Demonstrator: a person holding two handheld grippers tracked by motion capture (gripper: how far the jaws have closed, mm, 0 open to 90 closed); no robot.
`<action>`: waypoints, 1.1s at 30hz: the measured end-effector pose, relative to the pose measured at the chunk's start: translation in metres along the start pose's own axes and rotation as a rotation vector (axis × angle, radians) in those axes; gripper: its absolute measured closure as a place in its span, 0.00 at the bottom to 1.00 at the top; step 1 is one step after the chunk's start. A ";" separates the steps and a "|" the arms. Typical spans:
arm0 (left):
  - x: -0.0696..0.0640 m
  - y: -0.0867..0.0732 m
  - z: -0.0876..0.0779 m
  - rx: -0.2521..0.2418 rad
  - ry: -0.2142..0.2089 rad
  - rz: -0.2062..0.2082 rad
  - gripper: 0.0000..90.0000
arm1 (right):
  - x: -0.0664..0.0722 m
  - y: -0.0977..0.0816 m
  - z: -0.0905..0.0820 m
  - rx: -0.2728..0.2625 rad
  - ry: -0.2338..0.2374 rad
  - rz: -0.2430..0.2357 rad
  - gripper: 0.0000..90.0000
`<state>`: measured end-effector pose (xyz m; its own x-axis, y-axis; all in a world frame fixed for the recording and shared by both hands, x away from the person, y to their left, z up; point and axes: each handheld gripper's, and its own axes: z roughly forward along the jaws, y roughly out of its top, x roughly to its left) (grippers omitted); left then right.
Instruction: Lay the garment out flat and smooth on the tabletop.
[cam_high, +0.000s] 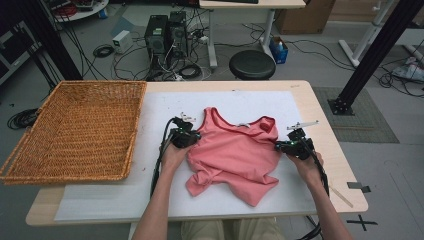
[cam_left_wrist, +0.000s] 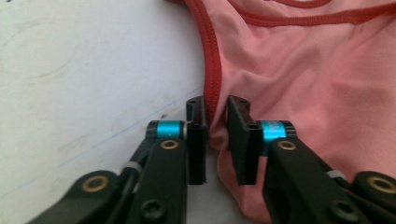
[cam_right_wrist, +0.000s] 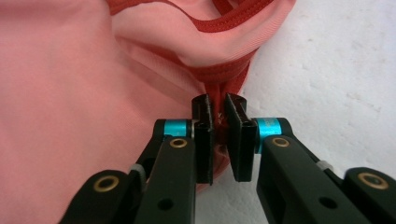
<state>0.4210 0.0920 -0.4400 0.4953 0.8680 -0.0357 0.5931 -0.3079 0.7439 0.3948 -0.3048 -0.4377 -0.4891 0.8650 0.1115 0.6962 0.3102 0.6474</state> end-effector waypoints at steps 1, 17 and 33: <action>0.003 -0.003 -0.007 0.008 0.048 0.007 0.94 | 0.000 0.000 -0.001 0.002 0.016 0.003 0.93; 0.020 -0.036 -0.041 -0.089 0.022 -0.115 0.67 | 0.015 -0.005 -0.011 -0.077 0.053 0.006 0.64; -0.002 -0.058 -0.061 0.000 -0.121 0.008 0.95 | 0.019 -0.040 -0.029 0.002 0.123 -0.018 0.93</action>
<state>0.3465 0.1319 -0.4426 0.5732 0.8120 -0.1101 0.5890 -0.3149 0.7442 0.3420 -0.3121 -0.4395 -0.5625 0.8043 0.1913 0.6872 0.3263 0.6490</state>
